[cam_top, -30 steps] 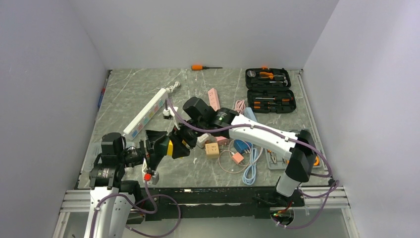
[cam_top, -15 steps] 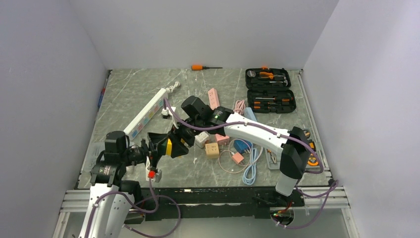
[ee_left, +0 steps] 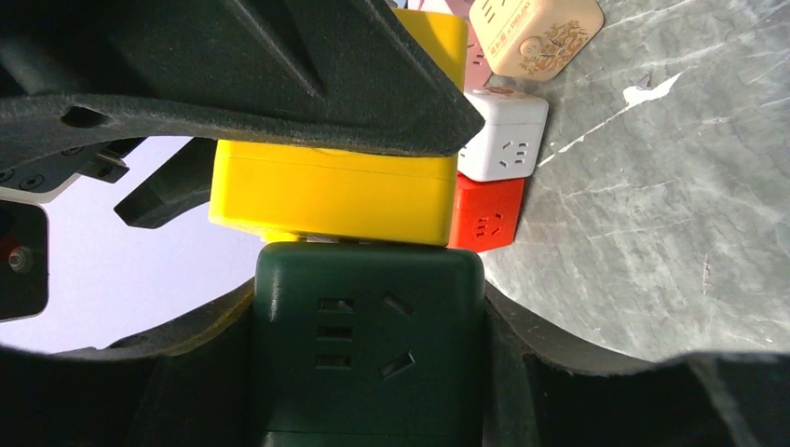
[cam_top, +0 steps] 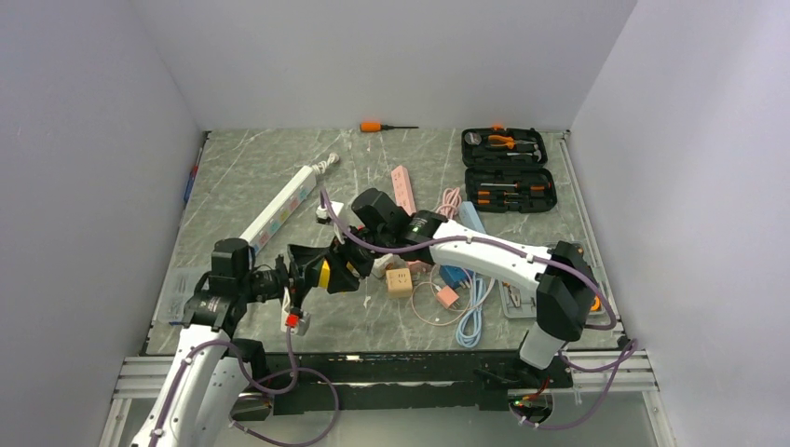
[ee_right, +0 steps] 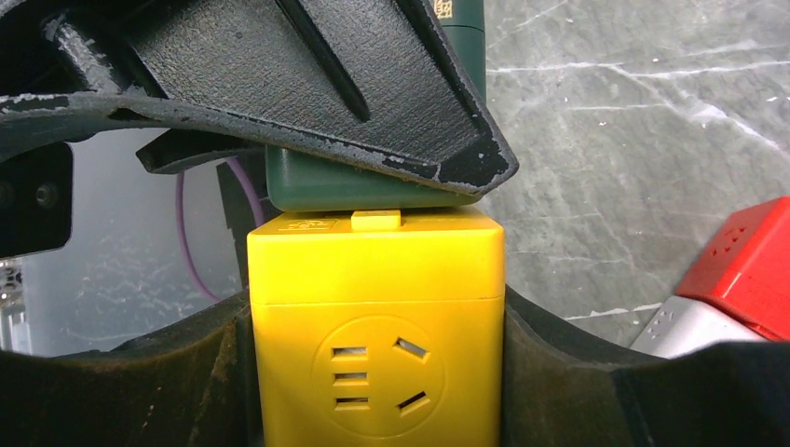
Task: Pull the plug off the socket
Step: Remove the plug from the socket, then place the plug at the center of the board.
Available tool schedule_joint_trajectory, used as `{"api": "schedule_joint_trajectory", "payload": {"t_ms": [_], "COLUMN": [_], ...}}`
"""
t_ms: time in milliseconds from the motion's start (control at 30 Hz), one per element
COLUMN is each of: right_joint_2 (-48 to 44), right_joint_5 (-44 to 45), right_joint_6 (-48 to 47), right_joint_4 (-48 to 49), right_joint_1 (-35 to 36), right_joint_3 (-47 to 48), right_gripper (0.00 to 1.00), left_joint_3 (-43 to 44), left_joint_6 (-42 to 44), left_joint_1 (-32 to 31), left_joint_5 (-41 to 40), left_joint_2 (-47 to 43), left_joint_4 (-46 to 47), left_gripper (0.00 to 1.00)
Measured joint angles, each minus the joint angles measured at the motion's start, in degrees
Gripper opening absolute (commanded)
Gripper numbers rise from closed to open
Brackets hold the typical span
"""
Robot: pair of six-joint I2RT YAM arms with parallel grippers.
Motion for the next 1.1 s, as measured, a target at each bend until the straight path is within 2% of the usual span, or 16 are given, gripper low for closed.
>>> {"api": "schedule_joint_trajectory", "payload": {"t_ms": [533,667,800,967,1100], "right_joint_2": [-10.38,-16.96,-18.32,-19.65,-19.19], "right_joint_5": [9.55,13.88,15.87,21.20,28.44], "right_joint_6": [5.88,7.19,8.41,10.16,13.88], "right_joint_4": [10.45,-4.59,-13.77,-16.17,-15.47], "right_joint_1": [0.44,-1.99,-2.67,-3.74,-11.02], "right_joint_3": [-13.99,-20.37,-22.43,-22.36,-21.59], "right_gripper": [0.00,0.00,0.00,0.00,0.00], "left_joint_3": [-1.51,-1.57,-1.77,-1.77,-1.70], "left_joint_6": [1.60,1.46,3.17,4.37,6.47], "left_joint_1": [-2.47,1.57,1.84,1.77,1.66], "left_joint_5": [2.69,-9.22,-13.62,-14.91,-16.11], "left_joint_2": [6.43,8.09,9.11,9.03,9.31], "left_joint_4": [9.55,9.90,9.55,9.07,6.49], "left_gripper": [0.00,0.00,0.00,0.00,0.00]}}
